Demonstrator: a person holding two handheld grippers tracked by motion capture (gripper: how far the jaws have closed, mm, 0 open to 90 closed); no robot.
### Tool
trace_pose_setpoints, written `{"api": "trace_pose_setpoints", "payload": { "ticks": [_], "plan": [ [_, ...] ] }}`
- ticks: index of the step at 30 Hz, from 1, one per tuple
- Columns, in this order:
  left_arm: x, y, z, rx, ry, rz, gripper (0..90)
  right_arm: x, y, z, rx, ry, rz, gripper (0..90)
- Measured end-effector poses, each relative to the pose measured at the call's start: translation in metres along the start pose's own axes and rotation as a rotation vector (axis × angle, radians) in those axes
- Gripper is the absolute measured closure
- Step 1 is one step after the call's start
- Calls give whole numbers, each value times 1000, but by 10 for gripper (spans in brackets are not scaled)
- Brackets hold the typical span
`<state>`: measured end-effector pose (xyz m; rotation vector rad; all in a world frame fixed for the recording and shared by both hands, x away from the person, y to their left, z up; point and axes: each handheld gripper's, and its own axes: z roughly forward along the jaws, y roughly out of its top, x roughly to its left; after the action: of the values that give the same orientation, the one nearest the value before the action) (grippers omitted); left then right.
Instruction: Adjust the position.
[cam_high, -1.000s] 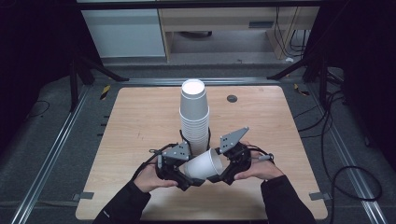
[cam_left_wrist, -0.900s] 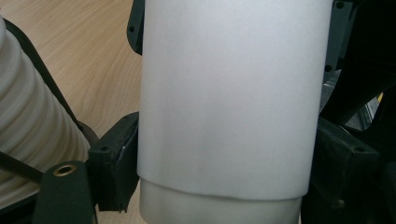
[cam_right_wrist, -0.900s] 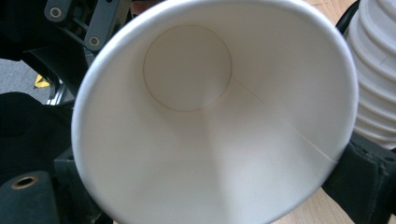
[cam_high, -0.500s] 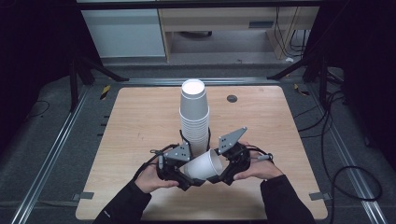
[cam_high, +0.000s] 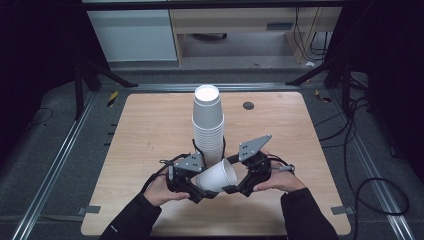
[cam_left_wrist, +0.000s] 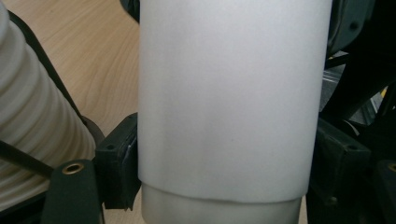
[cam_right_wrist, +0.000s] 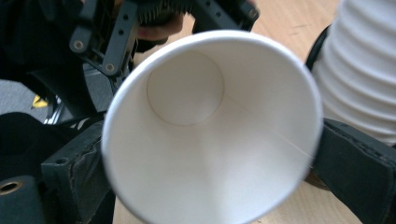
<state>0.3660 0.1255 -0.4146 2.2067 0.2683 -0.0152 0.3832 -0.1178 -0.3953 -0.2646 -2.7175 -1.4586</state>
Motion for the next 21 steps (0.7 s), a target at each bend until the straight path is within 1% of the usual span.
{"api": "trace_pose_setpoints", "payload": {
  "ticks": [4, 6, 8, 9, 13, 16, 17, 19, 20, 21],
  "plan": [
    [3, -2, -3, -10, 13, -4, 226, 0, -2, -12, -49, -35, 15, 45],
    [5, -4, -6, -23, 30, -13, 226, 0, -4, -19, -74, -57, 27, 42],
    [7, -5, -8, -36, 36, -23, 225, -1, -7, -24, -105, -70, 49, 43],
    [7, -5, -9, -39, 39, -17, 225, -1, -9, -26, -117, -80, 59, 42],
    [8, -5, -13, -69, 50, -16, 224, 0, -17, -32, -155, -95, 93, 35],
    [7, -4, -14, -88, 62, -7, 224, 3, -23, -33, -180, -114, 110, 38],
    [6, -4, -14, -92, 64, -4, 224, 3, -23, -33, -187, -112, 118, 36],
    [5, -3, -13, -97, 66, 1, 224, 5, -23, -34, -181, -128, 119, 35],
    [5, -3, -13, -96, 64, -1, 224, 6, -22, -35, -196, -120, 123, 35],
    [5, -3, -12, -97, 63, 9, 224, 6, -22, -35, -213, -108, 129, 35]
  ]
}}
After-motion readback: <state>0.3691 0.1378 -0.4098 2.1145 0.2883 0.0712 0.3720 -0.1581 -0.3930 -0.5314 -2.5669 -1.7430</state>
